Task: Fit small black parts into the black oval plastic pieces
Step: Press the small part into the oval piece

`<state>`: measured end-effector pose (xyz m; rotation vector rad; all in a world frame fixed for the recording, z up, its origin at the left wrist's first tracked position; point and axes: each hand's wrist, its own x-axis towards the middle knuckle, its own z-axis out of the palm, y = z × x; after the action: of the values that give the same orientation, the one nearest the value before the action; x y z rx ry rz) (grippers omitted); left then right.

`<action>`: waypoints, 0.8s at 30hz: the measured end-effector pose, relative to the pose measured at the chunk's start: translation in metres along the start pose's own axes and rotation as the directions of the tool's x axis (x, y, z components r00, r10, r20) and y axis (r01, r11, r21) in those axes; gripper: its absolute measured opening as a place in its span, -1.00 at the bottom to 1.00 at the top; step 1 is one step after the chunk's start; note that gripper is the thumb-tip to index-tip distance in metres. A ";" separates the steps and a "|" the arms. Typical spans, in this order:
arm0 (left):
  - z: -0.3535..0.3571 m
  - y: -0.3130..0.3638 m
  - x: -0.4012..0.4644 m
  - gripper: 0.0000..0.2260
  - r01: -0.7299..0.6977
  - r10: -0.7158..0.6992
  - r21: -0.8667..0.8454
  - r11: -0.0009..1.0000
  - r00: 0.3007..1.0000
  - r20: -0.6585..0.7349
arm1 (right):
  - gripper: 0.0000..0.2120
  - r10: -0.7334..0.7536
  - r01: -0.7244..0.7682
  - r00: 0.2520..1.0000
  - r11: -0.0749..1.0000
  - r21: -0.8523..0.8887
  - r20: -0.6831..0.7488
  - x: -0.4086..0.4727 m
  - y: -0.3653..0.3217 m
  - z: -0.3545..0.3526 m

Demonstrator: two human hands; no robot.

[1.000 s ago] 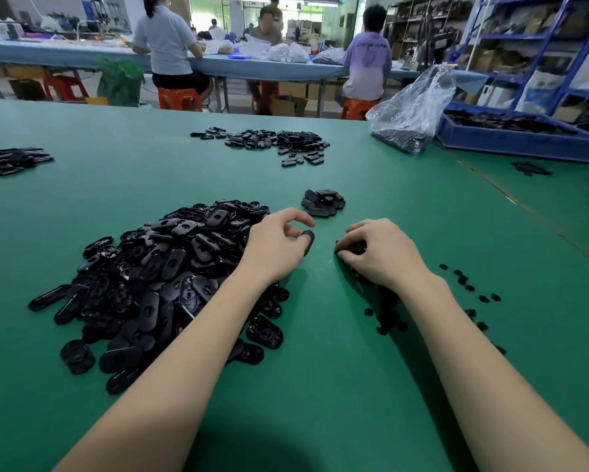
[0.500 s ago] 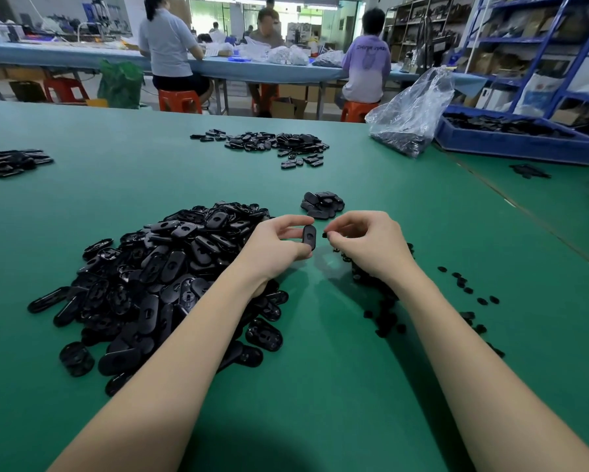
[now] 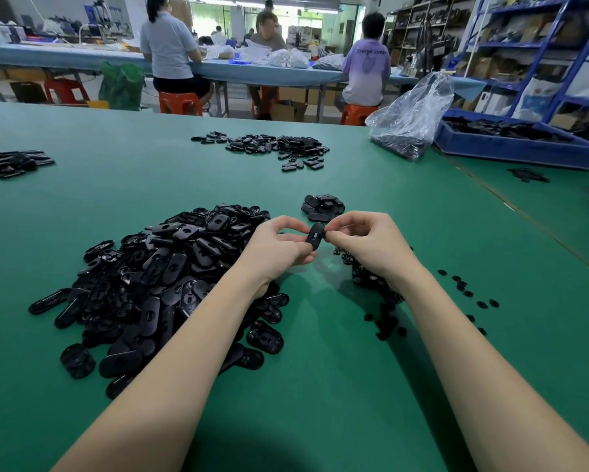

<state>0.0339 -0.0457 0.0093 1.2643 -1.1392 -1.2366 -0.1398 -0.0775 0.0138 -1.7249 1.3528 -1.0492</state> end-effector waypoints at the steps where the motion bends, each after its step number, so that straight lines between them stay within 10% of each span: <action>1: 0.000 0.000 0.000 -0.80 -0.013 0.013 0.017 1.000 1.000 0.003 | -0.92 -0.003 0.003 1.000 1.000 -0.003 -0.008 0.000 0.000 0.000; 24: -0.003 -0.002 0.003 -0.80 -0.021 0.016 0.054 0.998 0.995 0.095 | -0.87 0.136 -0.138 0.990 0.988 0.071 0.027 -0.003 -0.002 -0.003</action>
<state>0.0366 -0.0484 0.0070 1.2438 -1.2580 -1.2706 -0.1416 -0.0740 0.0165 -1.5631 1.3817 -0.9865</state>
